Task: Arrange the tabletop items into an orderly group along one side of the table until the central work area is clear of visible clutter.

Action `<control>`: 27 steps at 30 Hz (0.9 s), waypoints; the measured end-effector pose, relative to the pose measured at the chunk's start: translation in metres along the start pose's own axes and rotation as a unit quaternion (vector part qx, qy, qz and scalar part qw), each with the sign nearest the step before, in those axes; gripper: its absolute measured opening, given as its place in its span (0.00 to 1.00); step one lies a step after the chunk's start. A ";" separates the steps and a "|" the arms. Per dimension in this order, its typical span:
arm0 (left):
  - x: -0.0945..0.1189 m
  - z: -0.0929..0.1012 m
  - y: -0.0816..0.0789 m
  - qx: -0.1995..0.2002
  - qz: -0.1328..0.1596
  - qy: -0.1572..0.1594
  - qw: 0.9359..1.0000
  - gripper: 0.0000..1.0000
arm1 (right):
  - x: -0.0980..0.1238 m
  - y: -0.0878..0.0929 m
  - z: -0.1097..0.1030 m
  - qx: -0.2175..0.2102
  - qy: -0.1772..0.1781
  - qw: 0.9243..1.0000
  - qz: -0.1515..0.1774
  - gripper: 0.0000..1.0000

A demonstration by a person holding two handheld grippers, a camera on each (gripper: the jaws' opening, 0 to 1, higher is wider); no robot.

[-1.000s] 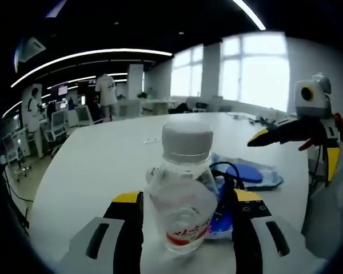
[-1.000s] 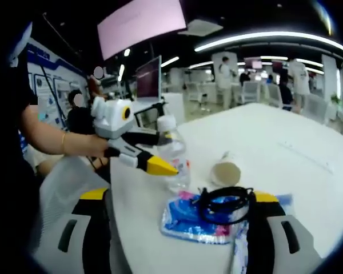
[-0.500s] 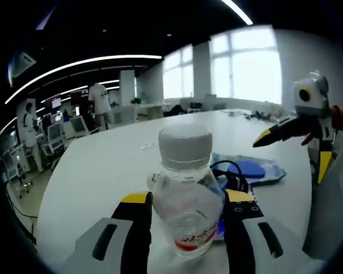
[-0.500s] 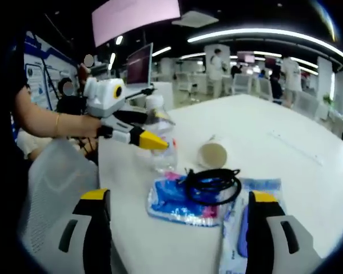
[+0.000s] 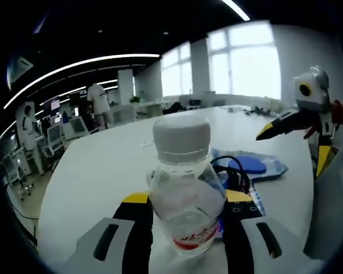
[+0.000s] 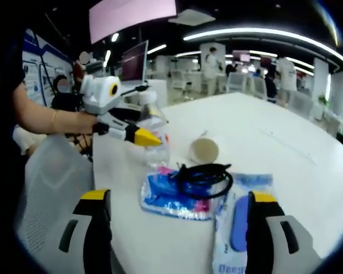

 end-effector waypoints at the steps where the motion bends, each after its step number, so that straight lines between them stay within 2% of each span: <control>1: 0.000 0.000 0.000 -0.001 0.000 -0.001 1.000 0.45 | 0.000 0.001 0.001 0.001 0.001 1.000 -0.002 0.97; 6: -0.001 0.000 0.001 -0.006 -0.002 -0.006 1.000 0.45 | 0.001 0.002 0.003 -0.003 0.006 1.000 -0.001 0.96; 19: -0.003 -0.004 -0.001 0.019 0.004 -0.030 0.999 0.43 | 0.005 0.010 0.011 -0.007 0.022 1.000 -0.009 0.96; 27: -0.001 -0.013 -0.002 0.072 0.008 -0.034 0.997 0.43 | 0.004 0.014 0.011 -0.010 0.023 1.000 -0.012 0.96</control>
Point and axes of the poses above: the point that each gripper's makers call its tool centre point, and the gripper's own axes: x roughly backward along the fingers, z roughly to its right, y roughly out of its underside, the point moved 1 cm from there along x, roughly backward along the fingers, and after that the axes turned 7 degrees about x, right-handed, at the moved point
